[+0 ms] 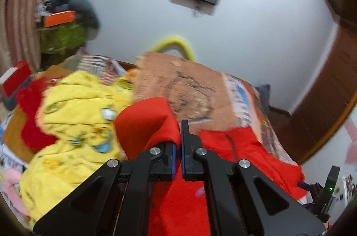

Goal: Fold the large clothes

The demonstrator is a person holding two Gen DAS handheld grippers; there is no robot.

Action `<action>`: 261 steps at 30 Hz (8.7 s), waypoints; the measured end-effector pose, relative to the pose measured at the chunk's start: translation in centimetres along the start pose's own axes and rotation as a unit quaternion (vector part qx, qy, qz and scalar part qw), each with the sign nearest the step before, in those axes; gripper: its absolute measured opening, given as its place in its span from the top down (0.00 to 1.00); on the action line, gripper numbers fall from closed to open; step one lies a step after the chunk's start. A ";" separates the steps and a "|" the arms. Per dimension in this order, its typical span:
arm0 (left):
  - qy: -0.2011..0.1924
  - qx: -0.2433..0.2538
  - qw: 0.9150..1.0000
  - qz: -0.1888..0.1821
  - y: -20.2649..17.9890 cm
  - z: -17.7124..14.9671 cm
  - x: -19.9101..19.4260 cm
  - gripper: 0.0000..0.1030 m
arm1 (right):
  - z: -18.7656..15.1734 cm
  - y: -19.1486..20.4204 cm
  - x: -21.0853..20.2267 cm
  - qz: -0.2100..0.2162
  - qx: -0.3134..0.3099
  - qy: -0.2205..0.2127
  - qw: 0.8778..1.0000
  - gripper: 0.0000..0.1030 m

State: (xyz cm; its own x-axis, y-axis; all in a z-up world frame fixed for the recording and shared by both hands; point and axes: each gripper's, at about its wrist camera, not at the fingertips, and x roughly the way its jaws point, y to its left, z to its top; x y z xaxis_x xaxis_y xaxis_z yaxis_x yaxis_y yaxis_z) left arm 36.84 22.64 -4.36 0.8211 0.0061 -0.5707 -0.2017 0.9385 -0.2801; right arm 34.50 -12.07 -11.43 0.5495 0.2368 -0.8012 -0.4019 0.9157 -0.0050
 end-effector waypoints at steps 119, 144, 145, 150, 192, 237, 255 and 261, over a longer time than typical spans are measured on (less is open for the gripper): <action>0.236 0.087 0.964 0.084 1.7 -16.4 8.6 0.38 | 4.3 6.2 6.2 0.118 -0.100 0.030 0.988 0.46; 0.254 0.030 0.966 0.045 4.1 -19.4 12.1 0.32 | 6.0 10.1 13.2 0.123 -0.088 0.078 0.985 0.96; 0.255 0.027 0.965 0.044 4.2 -19.4 12.1 0.32 | 6.2 9.8 12.2 0.119 -0.089 0.067 0.987 0.97; 0.258 0.023 0.964 0.049 4.3 -19.4 12.1 0.30 | 7.2 6.8 7.1 0.104 -0.072 0.006 0.992 0.97; 0.270 0.133 0.945 0.131 0.4 -18.4 10.5 0.29 | -6.3 -13.3 -0.6 -0.021 0.099 0.055 0.993 0.52; 0.222 0.181 0.958 -0.003 -17.0 -16.3 11.4 0.26 | -13.2 -32.7 2.0 0.002 0.460 -0.001 0.888 0.91; 0.176 0.200 0.964 -0.016 -16.6 -14.8 6.6 0.26 | -1.2 -20.0 -8.7 0.054 0.239 -0.139 0.959 0.93; 0.176 0.202 0.963 -0.021 -15.8 -14.8 5.4 0.26 | -0.9 -13.5 -3.8 0.097 0.182 -0.077 0.975 0.93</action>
State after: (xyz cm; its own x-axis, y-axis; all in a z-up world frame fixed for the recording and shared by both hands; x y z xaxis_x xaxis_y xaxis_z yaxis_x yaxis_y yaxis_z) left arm 36.56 2.74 -14.48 0.5785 -0.0852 -0.8112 0.1094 0.9937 -0.0263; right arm 37.16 -25.60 -8.82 0.6036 0.4380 -0.6662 -0.2384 0.8965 0.3734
